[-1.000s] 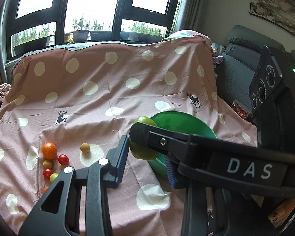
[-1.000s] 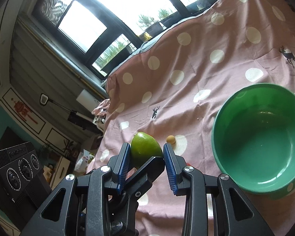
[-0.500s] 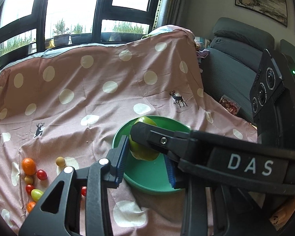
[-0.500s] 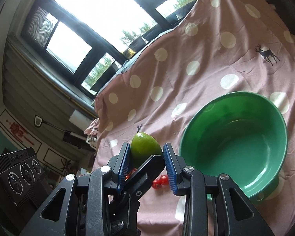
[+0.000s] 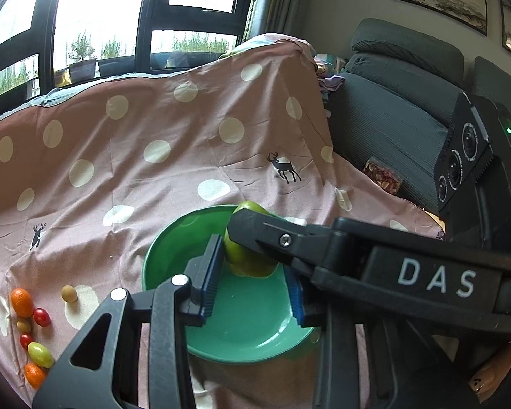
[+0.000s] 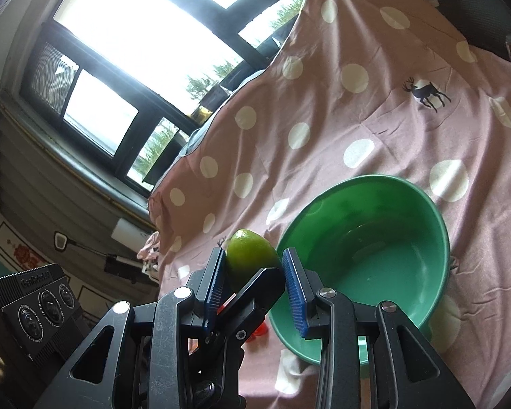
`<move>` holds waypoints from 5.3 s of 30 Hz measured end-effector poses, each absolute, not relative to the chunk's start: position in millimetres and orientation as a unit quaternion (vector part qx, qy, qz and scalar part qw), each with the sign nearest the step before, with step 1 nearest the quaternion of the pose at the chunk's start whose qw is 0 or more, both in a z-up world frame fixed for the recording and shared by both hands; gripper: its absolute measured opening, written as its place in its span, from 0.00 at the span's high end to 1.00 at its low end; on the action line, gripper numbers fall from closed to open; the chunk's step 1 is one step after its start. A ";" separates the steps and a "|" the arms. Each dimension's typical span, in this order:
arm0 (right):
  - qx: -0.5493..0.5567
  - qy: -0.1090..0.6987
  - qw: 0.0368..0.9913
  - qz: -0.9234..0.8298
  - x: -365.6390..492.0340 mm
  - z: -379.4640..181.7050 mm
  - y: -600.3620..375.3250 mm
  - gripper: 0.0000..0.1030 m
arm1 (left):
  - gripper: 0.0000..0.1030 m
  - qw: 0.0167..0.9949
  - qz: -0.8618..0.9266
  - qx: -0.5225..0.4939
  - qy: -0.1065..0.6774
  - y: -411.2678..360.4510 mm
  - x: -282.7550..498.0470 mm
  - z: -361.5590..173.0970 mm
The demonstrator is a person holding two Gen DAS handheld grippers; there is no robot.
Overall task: Organize fruits
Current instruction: 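Lift the green lime with the right tool and carry it over the green bowl, then open the right tool to drop the lime into the bowl, then move the right tool back to the large orange and close on it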
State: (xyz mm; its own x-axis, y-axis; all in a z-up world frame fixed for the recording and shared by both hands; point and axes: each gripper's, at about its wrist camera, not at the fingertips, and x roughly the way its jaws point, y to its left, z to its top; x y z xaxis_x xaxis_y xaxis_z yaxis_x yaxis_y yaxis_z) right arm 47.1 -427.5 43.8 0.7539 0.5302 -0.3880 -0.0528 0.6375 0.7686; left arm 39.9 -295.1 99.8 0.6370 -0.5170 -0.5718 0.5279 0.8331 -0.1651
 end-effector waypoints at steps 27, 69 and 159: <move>0.396 0.374 0.831 0.112 71.3 -1.1 -456.9 0.63 | 0.68 0.867 -0.307 -0.039 0.390 -326.1 72.6 50.4; 0.339 0.399 0.851 0.043 67.9 11.7 -448.8 0.33 | 0.38 0.845 -0.317 -0.111 0.416 -276.8 63.7 55.2; 0.175 0.531 0.795 0.237 83.9 -38.3 -197.9 0.58 | 0.60 0.859 -0.125 -0.156 0.471 -98.5 27.5 -29.0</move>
